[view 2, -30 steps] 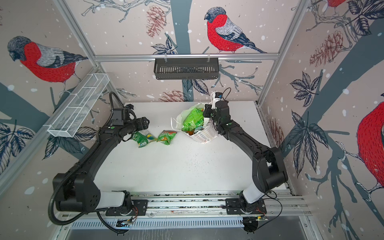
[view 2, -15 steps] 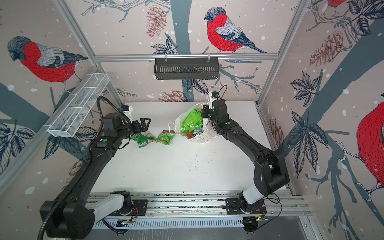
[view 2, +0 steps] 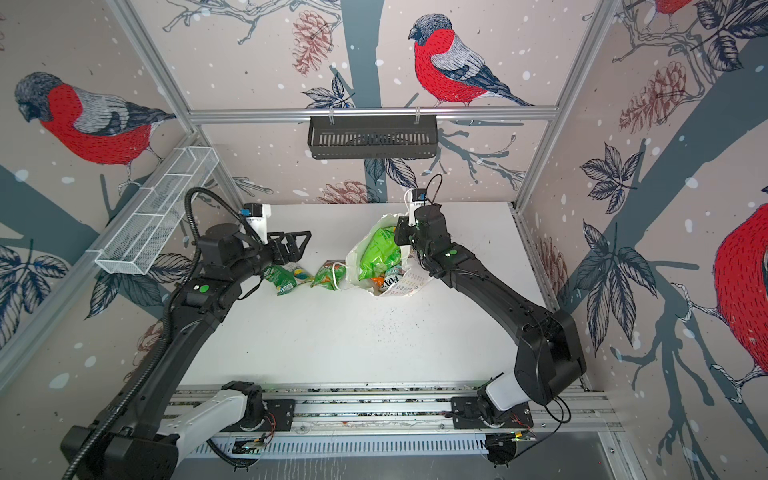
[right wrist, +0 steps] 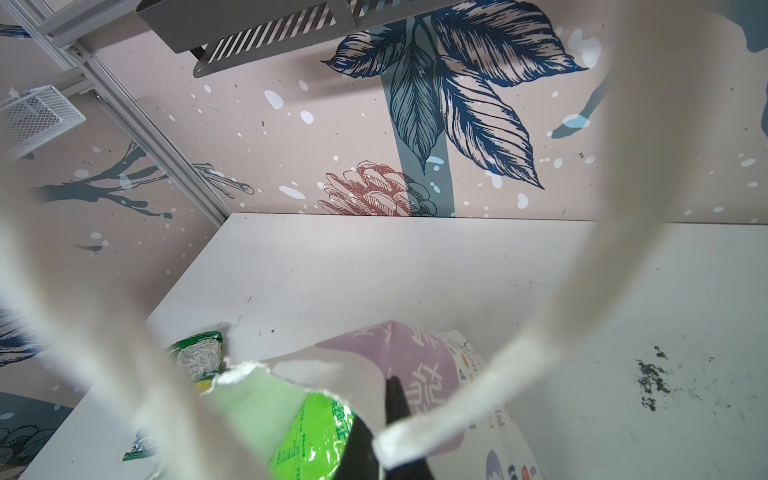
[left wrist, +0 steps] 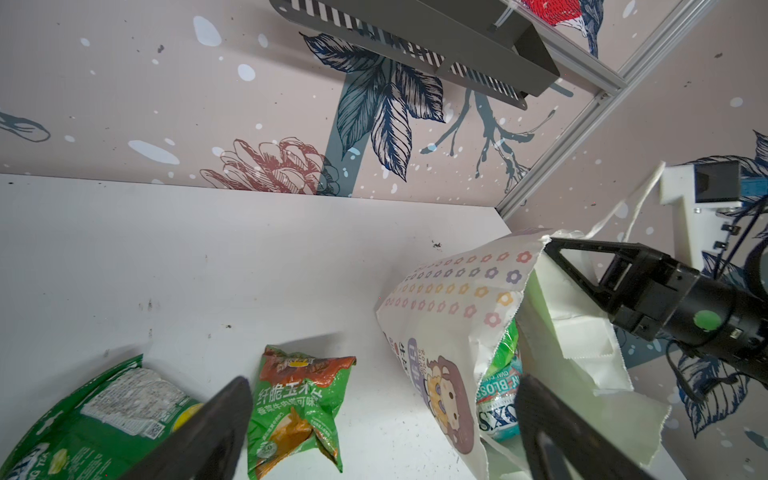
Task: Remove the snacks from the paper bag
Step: 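Move the open left gripper over the bag opening beside the right gripper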
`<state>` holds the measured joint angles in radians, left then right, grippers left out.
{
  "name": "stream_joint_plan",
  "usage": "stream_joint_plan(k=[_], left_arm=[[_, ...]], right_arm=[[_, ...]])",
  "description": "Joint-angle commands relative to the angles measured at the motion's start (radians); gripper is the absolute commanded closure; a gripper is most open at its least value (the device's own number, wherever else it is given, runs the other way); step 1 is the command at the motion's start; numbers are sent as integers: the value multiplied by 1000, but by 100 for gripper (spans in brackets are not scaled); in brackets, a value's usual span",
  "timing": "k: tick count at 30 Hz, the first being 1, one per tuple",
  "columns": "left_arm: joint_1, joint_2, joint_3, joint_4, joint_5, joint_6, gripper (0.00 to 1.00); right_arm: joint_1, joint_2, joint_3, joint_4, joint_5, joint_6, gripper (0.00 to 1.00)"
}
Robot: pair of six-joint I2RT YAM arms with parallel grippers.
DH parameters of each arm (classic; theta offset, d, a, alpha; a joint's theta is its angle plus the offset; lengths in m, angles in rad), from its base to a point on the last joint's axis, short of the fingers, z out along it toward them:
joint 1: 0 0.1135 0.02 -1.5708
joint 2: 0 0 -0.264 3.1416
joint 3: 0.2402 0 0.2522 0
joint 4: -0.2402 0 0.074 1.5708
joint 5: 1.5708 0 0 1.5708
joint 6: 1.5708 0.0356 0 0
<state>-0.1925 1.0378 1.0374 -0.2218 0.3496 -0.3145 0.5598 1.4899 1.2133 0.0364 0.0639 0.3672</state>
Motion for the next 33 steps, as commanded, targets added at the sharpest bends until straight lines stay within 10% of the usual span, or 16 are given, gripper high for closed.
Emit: stream_joint_plan(k=[1,33], left_arm=[[-34,-20,12,16,6,-4,1],[-506,99,98,38,-330,49,3]], right_arm=[[9,-10,-1,34,21,14,100],[14,4,-74,122,-18,23,100]])
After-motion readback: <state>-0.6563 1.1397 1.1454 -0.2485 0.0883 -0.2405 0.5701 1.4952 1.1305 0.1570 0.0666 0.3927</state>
